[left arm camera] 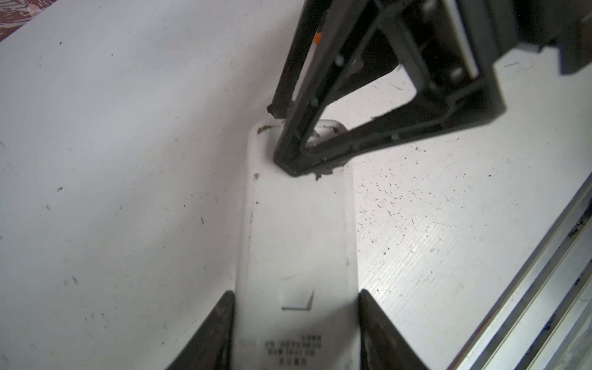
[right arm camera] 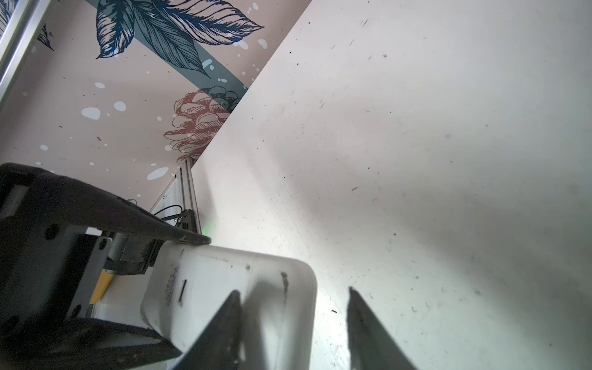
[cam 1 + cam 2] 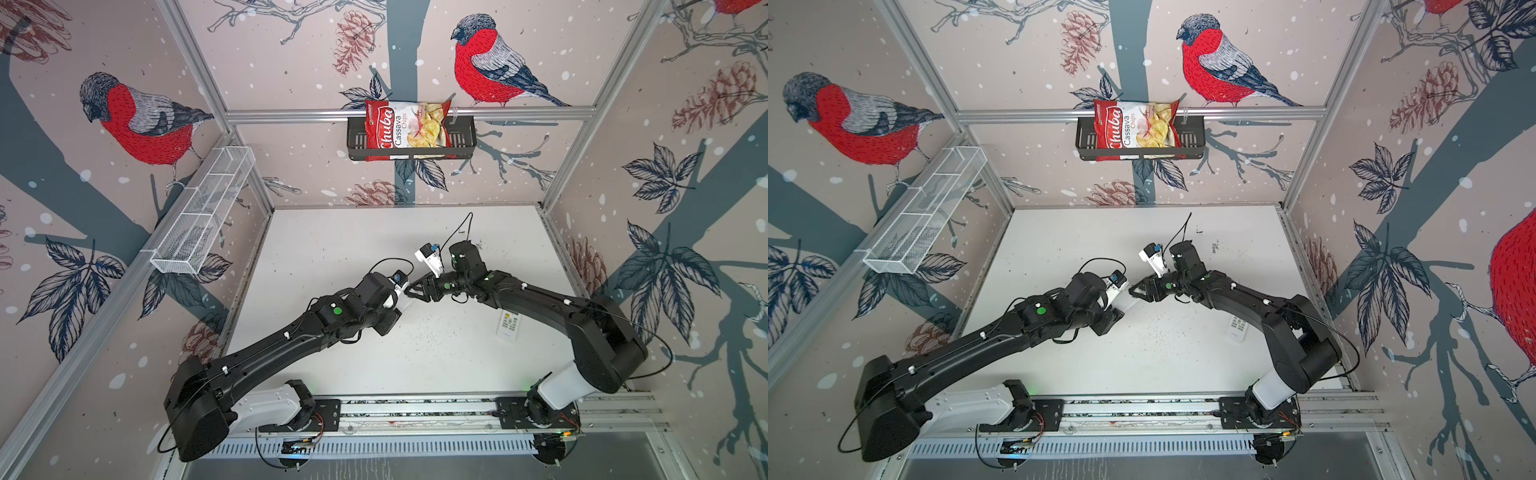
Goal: Unload the batteries from the remote control
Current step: 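Grip the battery cover's end with the right gripper beside the left gripper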
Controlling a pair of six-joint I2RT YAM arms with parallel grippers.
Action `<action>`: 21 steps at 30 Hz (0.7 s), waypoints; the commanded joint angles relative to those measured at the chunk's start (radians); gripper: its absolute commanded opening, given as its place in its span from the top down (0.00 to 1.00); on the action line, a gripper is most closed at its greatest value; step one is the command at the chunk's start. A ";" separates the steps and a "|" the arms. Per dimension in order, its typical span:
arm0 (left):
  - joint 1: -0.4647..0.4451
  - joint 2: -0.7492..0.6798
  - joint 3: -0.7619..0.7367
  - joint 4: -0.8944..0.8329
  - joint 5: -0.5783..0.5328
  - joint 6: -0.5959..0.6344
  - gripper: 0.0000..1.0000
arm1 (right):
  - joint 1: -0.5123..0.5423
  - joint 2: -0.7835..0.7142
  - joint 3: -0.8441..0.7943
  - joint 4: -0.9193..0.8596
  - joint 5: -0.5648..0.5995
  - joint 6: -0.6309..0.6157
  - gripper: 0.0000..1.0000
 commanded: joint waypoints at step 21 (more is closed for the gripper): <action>0.000 -0.007 0.008 0.072 -0.029 0.001 0.62 | 0.000 0.003 -0.003 0.005 -0.046 -0.001 0.66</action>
